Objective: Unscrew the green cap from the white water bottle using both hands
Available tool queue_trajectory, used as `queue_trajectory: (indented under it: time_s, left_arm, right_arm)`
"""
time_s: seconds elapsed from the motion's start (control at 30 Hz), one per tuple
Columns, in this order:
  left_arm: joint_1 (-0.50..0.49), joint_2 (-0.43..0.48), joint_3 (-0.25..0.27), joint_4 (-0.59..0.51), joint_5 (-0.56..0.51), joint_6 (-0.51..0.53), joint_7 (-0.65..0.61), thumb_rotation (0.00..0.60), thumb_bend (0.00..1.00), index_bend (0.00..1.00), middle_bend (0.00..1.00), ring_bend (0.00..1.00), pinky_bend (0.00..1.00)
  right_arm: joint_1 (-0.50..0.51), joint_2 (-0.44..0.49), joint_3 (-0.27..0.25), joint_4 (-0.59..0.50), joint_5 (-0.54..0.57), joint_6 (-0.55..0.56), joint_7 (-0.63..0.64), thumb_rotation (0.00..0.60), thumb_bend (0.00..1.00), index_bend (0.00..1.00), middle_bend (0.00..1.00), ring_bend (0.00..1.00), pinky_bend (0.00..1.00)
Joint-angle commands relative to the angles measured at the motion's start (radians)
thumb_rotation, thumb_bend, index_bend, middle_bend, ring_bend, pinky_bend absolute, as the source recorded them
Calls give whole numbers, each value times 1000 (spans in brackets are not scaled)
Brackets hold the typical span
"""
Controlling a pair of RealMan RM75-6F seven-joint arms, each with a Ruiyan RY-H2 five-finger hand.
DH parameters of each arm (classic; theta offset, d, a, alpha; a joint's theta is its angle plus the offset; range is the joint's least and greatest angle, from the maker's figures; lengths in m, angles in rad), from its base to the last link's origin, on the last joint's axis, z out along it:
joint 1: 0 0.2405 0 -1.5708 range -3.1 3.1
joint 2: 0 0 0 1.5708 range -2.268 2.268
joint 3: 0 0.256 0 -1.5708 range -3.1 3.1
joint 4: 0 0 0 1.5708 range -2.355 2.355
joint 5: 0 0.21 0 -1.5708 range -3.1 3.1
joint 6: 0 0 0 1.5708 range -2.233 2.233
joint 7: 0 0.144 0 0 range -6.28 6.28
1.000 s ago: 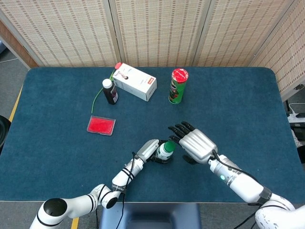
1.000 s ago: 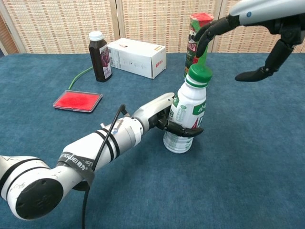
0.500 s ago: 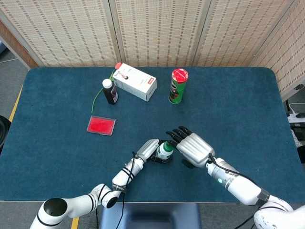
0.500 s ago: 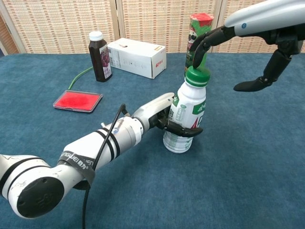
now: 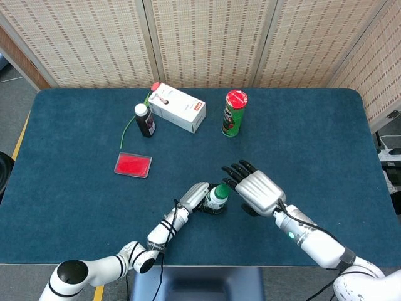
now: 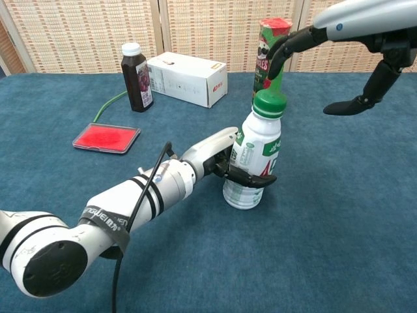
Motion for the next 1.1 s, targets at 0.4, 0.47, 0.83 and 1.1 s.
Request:
queue_trajectory:
  time_s: [0.4,0.47,0.83,1.1]
  left_arm:
    - [-9,-9,-4,10,-1,-9,1,600,932,711,956,628,565]
    - [-11,-11,-5,12,0,-11,2,600,932,711,956,628,565]
    - [-17,-14,-12,33,-6,-17,0,600,932,711,956,628,565]
    - [-18,-17,-16,48,-10,-19,-4,600,931,711,956,629,564]
  right_arm:
    - [38,-15,-12,-21,68,-19,-55,600,293,189,0,0,0]
    - [43,-15,-10,-23,73,-23,-54,600,293,189,0,0,0]
    - [49,-13,-12,-44,41,-45,-29,600,294,210,0,0,0]
    - [8,6,5,-33,-38,-7,27,600,294,208,0,0,0]
